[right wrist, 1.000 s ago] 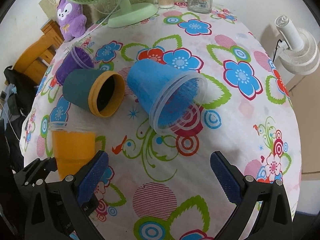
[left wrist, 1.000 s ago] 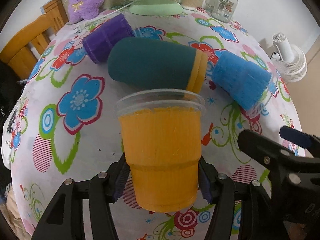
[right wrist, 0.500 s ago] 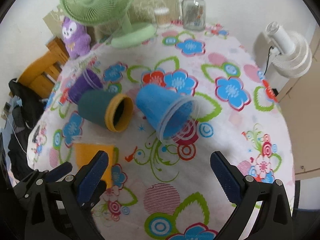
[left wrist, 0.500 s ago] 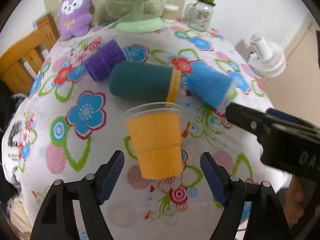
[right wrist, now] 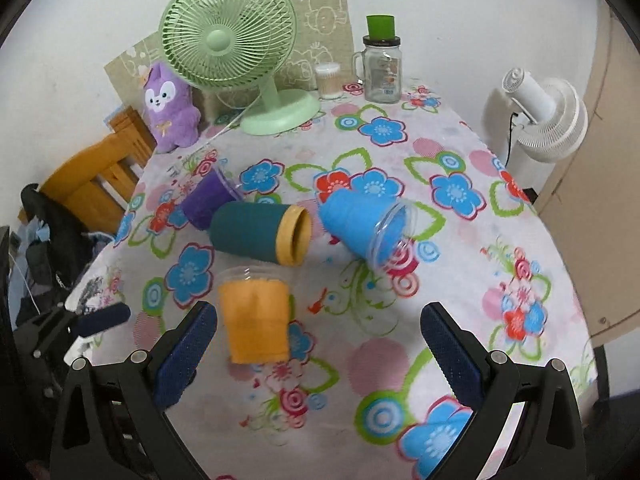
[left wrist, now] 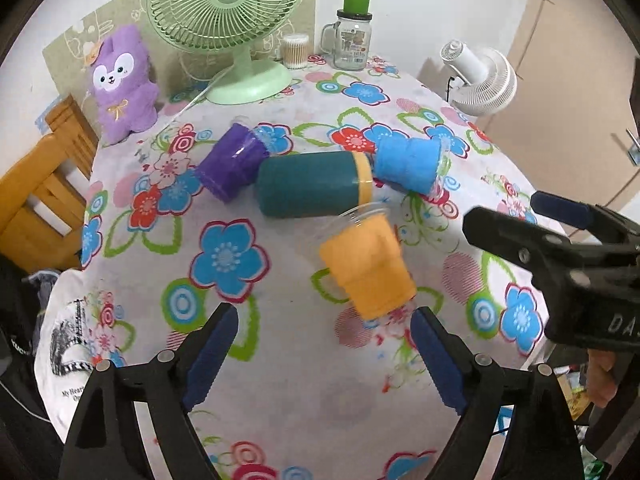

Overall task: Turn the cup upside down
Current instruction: 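Tilt the orange cup with the left gripper while the right gripper closes on it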

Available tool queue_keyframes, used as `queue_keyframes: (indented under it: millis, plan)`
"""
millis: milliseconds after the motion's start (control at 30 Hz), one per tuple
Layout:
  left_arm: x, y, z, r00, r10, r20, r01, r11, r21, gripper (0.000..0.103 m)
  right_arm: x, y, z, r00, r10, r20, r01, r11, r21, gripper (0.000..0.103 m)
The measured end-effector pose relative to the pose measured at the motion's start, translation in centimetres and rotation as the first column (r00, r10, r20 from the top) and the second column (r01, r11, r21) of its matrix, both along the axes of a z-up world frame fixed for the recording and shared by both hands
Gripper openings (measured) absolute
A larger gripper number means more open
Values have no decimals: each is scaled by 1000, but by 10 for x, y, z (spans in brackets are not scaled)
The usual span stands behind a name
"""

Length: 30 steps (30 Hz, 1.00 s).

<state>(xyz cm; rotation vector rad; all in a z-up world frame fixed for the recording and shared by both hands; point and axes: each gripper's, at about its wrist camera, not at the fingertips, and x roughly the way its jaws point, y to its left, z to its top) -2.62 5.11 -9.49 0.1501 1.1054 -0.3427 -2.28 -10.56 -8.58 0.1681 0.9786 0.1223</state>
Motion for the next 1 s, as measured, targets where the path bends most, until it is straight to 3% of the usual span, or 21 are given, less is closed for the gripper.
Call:
queue_keyframes:
  millis: [200,367,733,1000]
  plan:
    - [-6,13,-6,998,-64,0,64,998,15,91,-19,14,-10,999,-23,49,22,1000,17,103]
    - [-13,14,-22,989,-144,-17,145,989,22,91,-30,25,-23,995,-18,98,21,999,-28,103]
    - [-10,17,-62,962,-273,-25,274,960,66,91,-51,53,-67,964,-31,263,56,994,-91,95]
    - [-15,16,-81,932,-361,-15,360,925,117,91,-54,69,-91,954,21,300,22,990,-139,89]
